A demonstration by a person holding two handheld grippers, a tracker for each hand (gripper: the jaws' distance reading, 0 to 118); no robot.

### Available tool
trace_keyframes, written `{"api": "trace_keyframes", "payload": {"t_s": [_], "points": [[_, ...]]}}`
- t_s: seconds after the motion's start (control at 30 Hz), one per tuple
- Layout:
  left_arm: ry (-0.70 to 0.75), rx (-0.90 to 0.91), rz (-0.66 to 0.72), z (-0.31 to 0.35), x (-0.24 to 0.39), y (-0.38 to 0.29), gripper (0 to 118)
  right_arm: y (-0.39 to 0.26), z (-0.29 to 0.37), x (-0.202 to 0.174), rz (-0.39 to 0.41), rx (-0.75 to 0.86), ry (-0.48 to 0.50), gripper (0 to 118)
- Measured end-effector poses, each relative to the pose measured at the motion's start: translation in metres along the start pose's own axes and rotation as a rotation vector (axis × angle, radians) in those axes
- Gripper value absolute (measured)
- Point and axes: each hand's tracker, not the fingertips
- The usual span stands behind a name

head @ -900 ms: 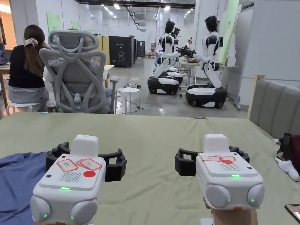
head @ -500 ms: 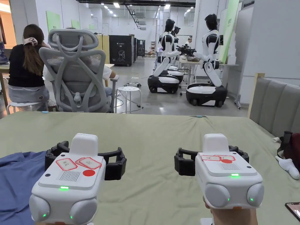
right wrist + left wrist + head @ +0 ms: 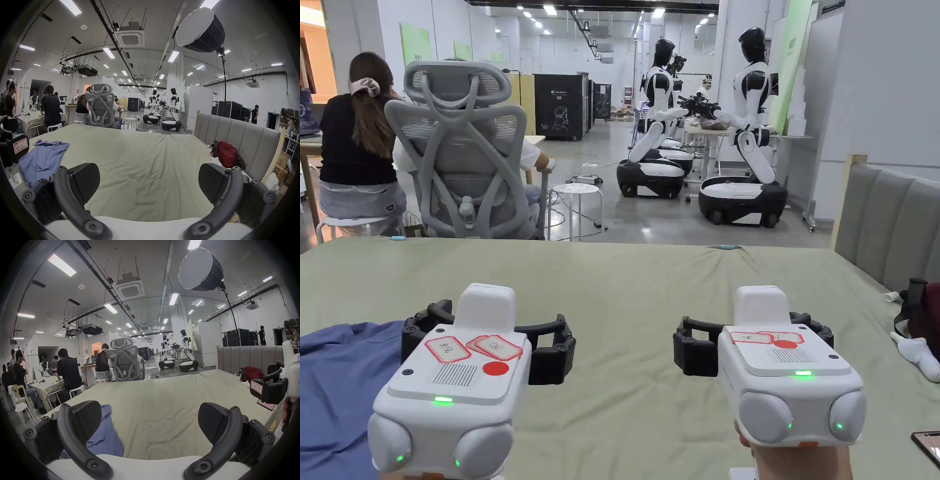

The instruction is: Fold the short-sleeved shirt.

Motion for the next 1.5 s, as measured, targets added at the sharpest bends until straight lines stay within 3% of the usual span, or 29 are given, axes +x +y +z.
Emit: {"api": "trace_keyframes", "payload": {"t_s": [1.5], "points": [[-0.003, 0.026, 0.012, 0.0015, 0.0003, 0.0051, 118, -0.0019, -0.0006, 0.0046, -0.041, 0.012, 0.012, 118]]}}
